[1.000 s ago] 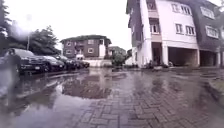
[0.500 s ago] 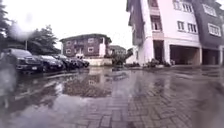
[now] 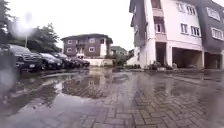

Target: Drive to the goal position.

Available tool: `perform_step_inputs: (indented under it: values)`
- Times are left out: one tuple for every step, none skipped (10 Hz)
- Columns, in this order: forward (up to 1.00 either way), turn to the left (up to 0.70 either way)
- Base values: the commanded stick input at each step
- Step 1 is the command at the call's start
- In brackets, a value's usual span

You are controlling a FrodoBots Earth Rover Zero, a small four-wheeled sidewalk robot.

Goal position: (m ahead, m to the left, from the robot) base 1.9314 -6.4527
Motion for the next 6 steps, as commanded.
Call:
perform_step_inputs:
  values:
    - [0.7,-0.35]
    - [0.7,-0.35]
    - [0.7,-0.35]
    - [0.7,-0.35]
    - [0.7,-0.35]
    - [0.7,-0.35]
